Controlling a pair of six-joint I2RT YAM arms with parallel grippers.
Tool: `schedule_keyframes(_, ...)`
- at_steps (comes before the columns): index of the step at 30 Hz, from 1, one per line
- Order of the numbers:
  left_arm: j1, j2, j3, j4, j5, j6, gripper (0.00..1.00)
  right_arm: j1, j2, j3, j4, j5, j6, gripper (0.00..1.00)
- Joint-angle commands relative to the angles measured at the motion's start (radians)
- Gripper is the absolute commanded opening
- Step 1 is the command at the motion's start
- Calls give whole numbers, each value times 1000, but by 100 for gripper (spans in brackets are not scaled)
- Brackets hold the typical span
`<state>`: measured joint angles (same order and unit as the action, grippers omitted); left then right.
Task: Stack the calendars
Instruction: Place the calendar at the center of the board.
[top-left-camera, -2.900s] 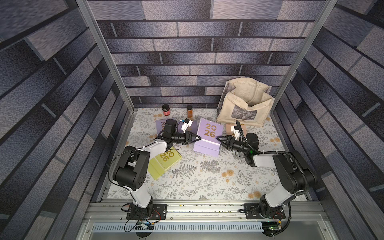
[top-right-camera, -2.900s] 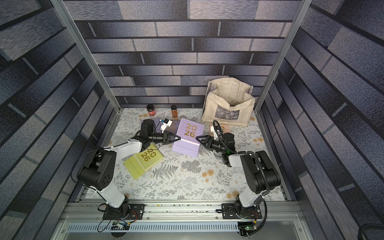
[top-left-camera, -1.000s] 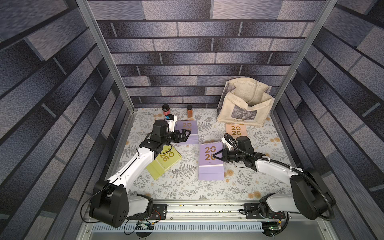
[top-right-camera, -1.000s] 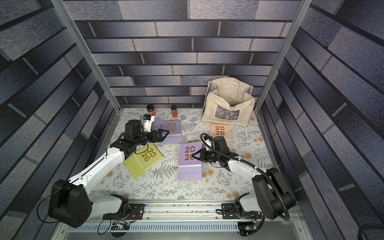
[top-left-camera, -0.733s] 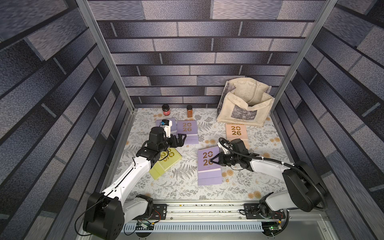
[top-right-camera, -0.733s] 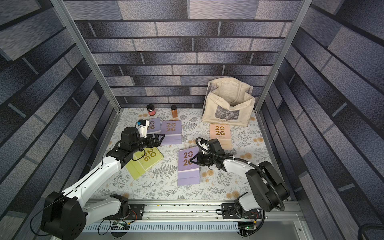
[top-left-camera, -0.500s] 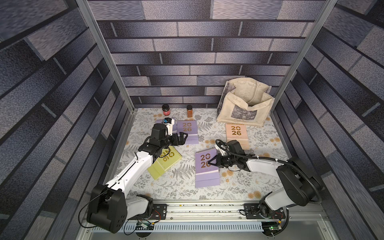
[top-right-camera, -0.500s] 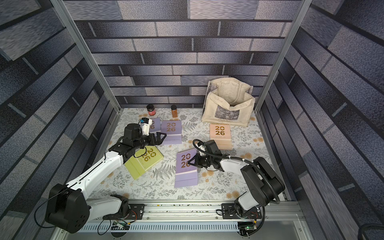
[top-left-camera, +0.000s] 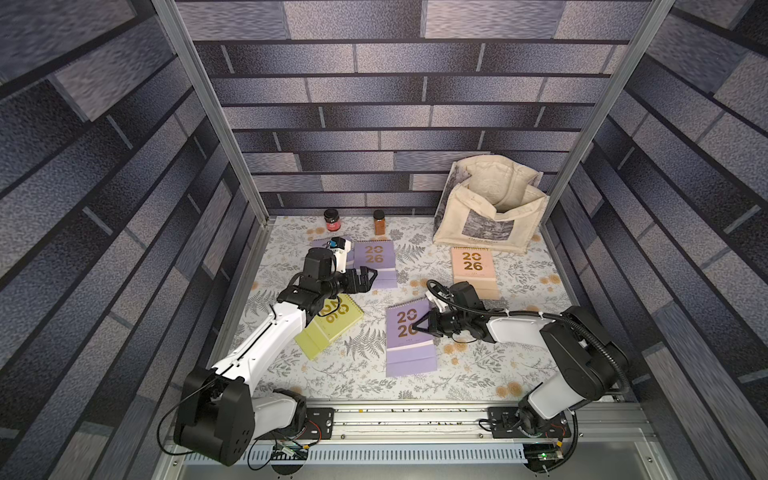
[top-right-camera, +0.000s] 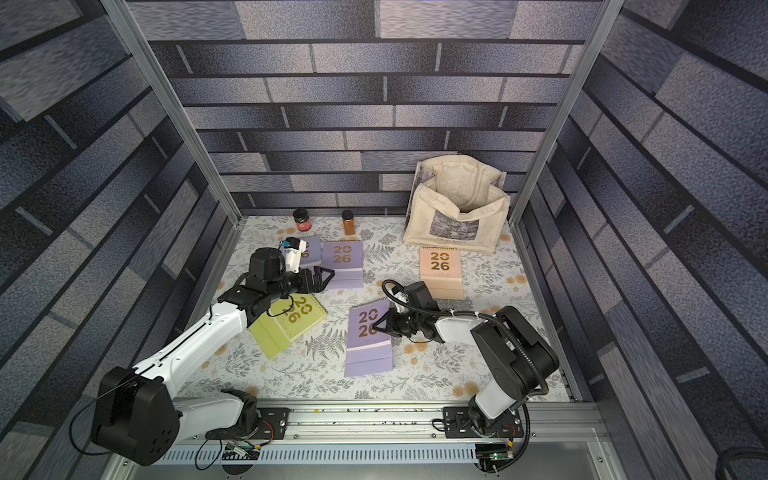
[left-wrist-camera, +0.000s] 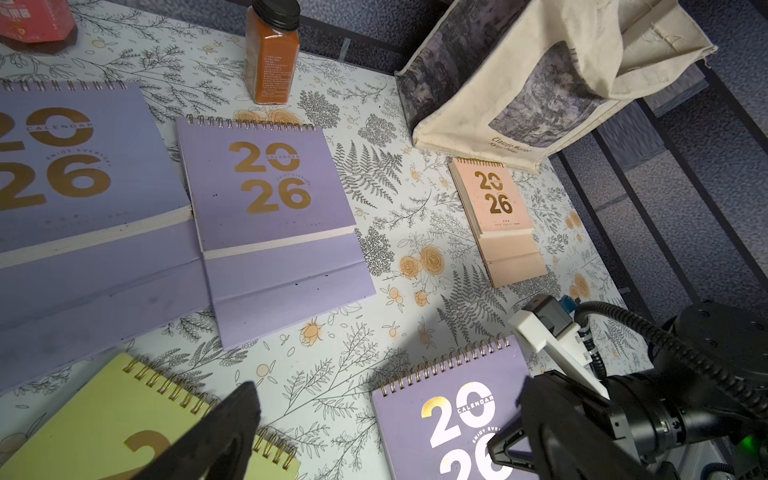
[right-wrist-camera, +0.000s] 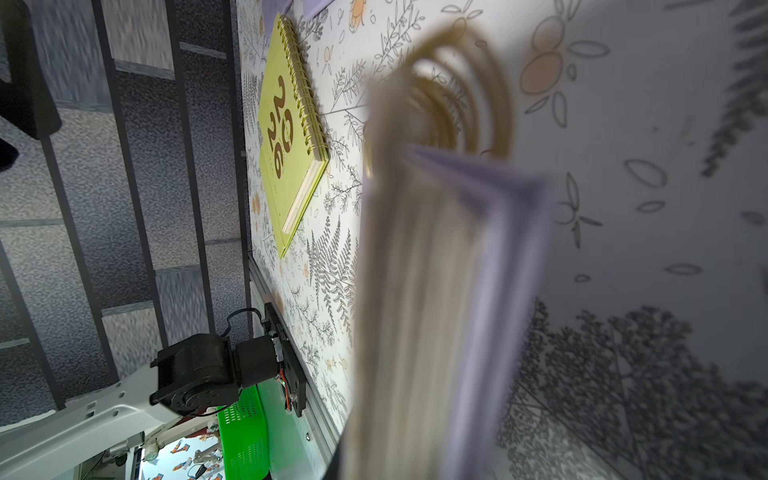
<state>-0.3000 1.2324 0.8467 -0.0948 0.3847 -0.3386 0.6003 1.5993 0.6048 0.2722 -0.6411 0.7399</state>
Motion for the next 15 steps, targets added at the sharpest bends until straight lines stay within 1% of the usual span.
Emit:
schedule_keyframes(1, -7, -5, 20, -11, 22, 24, 100, 9, 50, -32, -79, 150, -48, 3)
schedule_keyframes(4, -5, -3, 22, -13, 22, 24, 100, 9, 52, -41, -84, 161, -48, 9)
schedule_keyframes(6, -5, 0, 23, -13, 27, 24, 100, 9, 50, -43, -96, 168, -49, 17)
schedule_keyframes(8, -3, 2, 25, -14, 33, 23, 100, 9, 44, -44, -117, 182, -57, 23)
schedule_keyframes(15, -1, 10, 34, -18, 47, 21, 100, 8, 12, -43, -193, 240, -75, 36)
